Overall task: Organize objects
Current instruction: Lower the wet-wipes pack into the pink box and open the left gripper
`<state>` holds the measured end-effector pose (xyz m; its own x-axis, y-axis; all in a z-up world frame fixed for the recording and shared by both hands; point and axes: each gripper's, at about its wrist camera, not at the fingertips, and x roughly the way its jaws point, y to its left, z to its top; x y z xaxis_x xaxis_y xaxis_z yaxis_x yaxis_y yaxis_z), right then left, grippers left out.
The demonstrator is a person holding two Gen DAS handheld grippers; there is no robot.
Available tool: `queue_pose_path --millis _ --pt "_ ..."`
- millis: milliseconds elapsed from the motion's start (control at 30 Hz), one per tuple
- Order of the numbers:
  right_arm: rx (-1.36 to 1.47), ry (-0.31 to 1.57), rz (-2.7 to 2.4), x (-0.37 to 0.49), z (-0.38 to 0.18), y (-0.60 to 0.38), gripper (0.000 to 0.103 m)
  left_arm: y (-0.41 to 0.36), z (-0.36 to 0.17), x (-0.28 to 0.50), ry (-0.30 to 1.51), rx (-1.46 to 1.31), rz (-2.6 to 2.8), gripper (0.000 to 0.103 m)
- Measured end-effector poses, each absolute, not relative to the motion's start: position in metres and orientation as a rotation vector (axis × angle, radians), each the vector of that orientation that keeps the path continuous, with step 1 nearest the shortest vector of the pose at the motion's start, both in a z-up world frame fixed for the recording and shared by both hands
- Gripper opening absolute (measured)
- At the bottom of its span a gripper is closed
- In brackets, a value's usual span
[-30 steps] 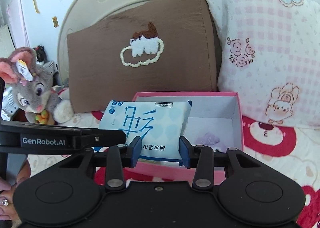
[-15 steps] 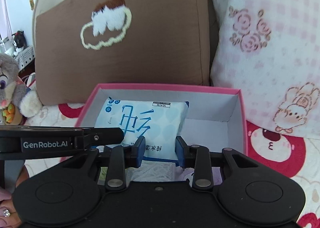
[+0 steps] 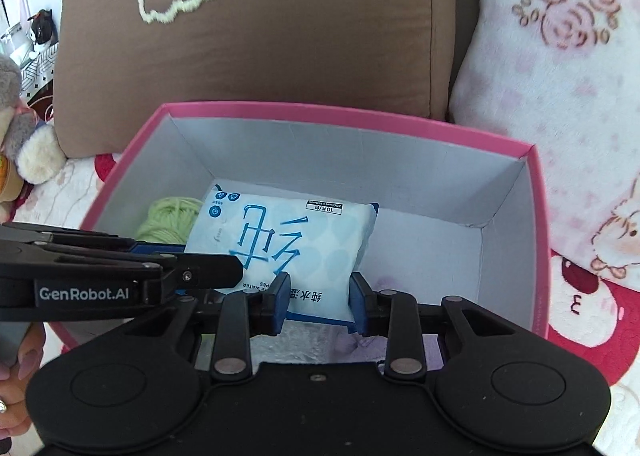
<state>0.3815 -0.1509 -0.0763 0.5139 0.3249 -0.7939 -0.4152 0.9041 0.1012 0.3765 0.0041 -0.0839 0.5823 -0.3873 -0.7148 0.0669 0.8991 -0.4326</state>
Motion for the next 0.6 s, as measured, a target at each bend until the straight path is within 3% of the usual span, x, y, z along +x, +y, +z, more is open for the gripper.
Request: queue_pose_path --millis 233,600 --pt "-0.057 0.977 0.433 0.395 -0.093 -0.155 0.035 -0.007 -0.091 0.386 0.972 -0.339 -0.251 0.03" --pt "-0.048 0.999 0.36 0.404 -0.099 -0.153 0.029 -0.009 -0.102 0.392 0.915 -0.363 -0.187 0.029"
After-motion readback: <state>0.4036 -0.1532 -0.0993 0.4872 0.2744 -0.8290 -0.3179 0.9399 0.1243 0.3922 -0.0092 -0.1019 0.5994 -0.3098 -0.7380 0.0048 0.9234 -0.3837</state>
